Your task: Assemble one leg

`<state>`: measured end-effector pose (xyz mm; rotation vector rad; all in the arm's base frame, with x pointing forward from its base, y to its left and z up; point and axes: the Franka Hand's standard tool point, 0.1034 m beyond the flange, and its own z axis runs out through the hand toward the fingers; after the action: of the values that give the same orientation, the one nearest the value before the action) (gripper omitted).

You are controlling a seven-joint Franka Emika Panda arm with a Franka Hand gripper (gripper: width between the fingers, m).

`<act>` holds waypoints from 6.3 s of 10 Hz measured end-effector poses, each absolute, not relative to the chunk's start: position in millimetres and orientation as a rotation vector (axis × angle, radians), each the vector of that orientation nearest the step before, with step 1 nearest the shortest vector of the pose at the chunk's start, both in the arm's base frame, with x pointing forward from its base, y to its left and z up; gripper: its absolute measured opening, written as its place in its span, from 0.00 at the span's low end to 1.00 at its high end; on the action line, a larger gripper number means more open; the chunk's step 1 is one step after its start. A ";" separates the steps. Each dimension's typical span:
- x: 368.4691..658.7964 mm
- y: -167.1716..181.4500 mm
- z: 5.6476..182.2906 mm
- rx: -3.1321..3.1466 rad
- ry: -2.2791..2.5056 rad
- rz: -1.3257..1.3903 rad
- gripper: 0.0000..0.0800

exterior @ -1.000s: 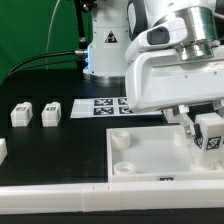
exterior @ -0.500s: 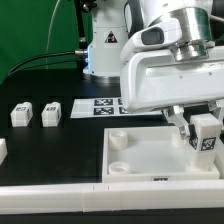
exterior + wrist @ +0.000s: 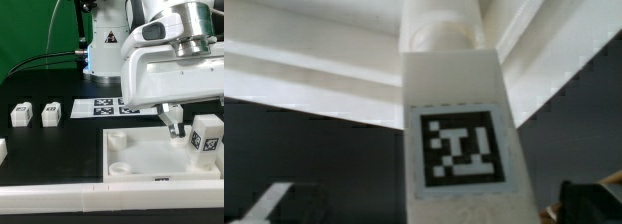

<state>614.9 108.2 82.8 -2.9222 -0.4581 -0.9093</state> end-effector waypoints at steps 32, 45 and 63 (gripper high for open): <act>622.7 110.9 83.4 -3.020 -0.435 0.104 0.36; 622.4 112.5 81.3 -2.618 1.592 0.154 0.37; 621.8 125.3 79.6 -3.041 0.205 0.087 0.81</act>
Offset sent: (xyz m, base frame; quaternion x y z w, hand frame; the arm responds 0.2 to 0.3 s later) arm 0.0100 0.0013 0.0123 -0.0134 -0.0135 -0.0164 0.9997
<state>621.8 125.3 79.6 -3.0408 0.2047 0.0874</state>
